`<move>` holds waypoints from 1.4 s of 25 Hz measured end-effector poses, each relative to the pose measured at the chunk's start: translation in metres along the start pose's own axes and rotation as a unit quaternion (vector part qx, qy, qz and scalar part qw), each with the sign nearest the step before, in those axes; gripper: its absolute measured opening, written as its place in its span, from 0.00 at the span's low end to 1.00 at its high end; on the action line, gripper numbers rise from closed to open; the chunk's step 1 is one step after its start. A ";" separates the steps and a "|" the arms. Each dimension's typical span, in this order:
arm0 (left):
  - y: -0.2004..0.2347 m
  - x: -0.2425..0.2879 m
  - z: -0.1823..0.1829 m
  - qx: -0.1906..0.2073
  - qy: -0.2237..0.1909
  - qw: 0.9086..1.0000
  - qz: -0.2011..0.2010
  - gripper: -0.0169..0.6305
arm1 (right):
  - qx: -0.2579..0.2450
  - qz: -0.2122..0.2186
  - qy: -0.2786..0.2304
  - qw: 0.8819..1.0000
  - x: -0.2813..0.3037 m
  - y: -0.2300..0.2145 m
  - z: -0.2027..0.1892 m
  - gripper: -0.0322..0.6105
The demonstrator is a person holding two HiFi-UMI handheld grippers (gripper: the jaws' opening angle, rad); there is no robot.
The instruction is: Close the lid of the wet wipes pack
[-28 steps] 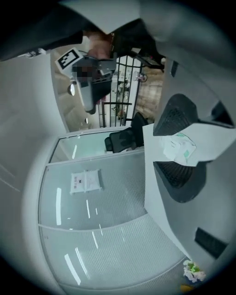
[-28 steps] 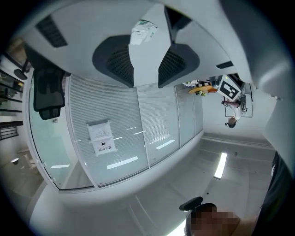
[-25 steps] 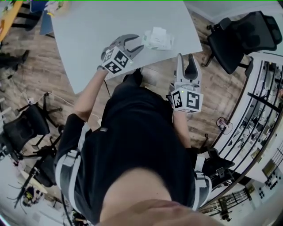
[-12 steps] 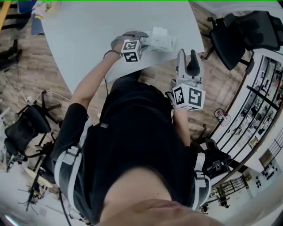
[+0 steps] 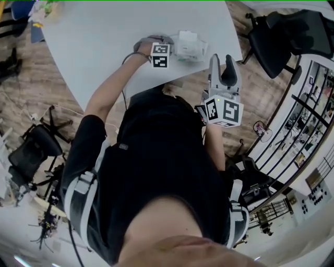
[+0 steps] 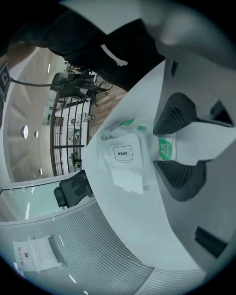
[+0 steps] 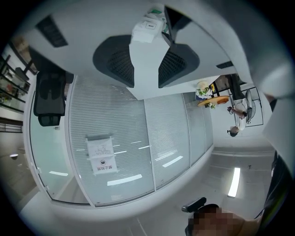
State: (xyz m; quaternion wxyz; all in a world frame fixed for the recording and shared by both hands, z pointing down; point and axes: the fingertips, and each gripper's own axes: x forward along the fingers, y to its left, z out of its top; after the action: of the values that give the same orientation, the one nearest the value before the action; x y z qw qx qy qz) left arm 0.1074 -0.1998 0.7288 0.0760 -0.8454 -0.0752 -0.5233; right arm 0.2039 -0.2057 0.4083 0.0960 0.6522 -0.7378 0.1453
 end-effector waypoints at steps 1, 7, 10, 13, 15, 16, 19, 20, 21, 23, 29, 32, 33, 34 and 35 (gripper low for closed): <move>0.000 0.002 -0.001 0.001 0.000 1.000 -0.003 0.32 | -0.004 0.003 0.006 1.000 0.007 0.000 -0.002 0.32; 0.004 0.015 -0.004 -0.008 -0.004 1.000 -0.030 0.32 | -0.047 0.053 0.078 0.995 0.060 -0.005 -0.036 0.33; 0.004 0.018 -0.004 -0.007 -0.001 0.999 -0.032 0.32 | -0.069 0.118 0.144 0.980 0.088 0.000 -0.064 0.33; 0.006 0.022 -0.004 -0.008 -0.001 1.000 -0.028 0.32 | -0.097 0.187 0.208 0.955 0.116 0.007 -0.091 0.33; 0.009 0.022 -0.005 -0.010 -0.004 1.000 -0.028 0.32 | -0.126 0.221 0.239 0.937 0.132 0.012 -0.106 0.34; 0.009 0.022 -0.006 -0.010 -0.005 1.000 -0.028 0.32 | -0.137 0.239 0.254 0.927 0.139 0.015 -0.114 0.34; 0.010 0.023 -0.007 -0.011 -0.007 0.999 -0.031 0.32 | -0.170 0.294 0.308 0.889 0.153 0.022 -0.146 0.34; 0.010 0.024 -0.007 -0.011 -0.006 0.999 -0.032 0.32 | -0.181 0.311 0.325 0.875 0.156 0.023 -0.158 0.34; 0.010 0.024 -0.008 -0.011 -0.006 0.999 -0.032 0.32 | -0.193 0.325 0.341 0.861 0.159 0.024 -0.169 0.34; 0.010 0.024 -0.010 -0.012 -0.006 0.999 -0.034 0.32 | -0.219 0.346 0.365 0.836 0.166 0.023 -0.191 0.34; 0.009 0.025 -0.010 -0.013 -0.002 0.999 -0.045 0.32 | -0.259 0.379 0.429 0.778 0.187 0.008 -0.253 0.34; 0.009 0.026 -0.010 -0.013 0.002 0.999 -0.046 0.32 | -0.262 0.384 0.448 0.763 0.198 0.000 -0.269 0.36; 0.009 0.026 -0.010 -0.013 0.003 0.999 -0.046 0.32 | -0.263 0.387 0.454 0.759 0.200 -0.002 -0.272 0.36; 0.009 0.026 -0.010 -0.014 0.004 0.999 -0.046 0.32 | -0.262 0.392 0.460 0.752 0.202 -0.003 -0.276 0.36; 0.009 0.026 -0.011 -0.014 0.005 0.999 -0.045 0.32 | -0.259 0.399 0.467 0.746 0.203 -0.003 -0.281 0.37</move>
State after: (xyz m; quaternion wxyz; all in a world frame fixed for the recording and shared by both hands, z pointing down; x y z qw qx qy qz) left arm 0.1115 -0.2097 0.7565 0.0404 -0.8397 -0.1056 -0.5311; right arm 0.1669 -0.3004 0.7399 0.5270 0.0994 -0.8030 0.2601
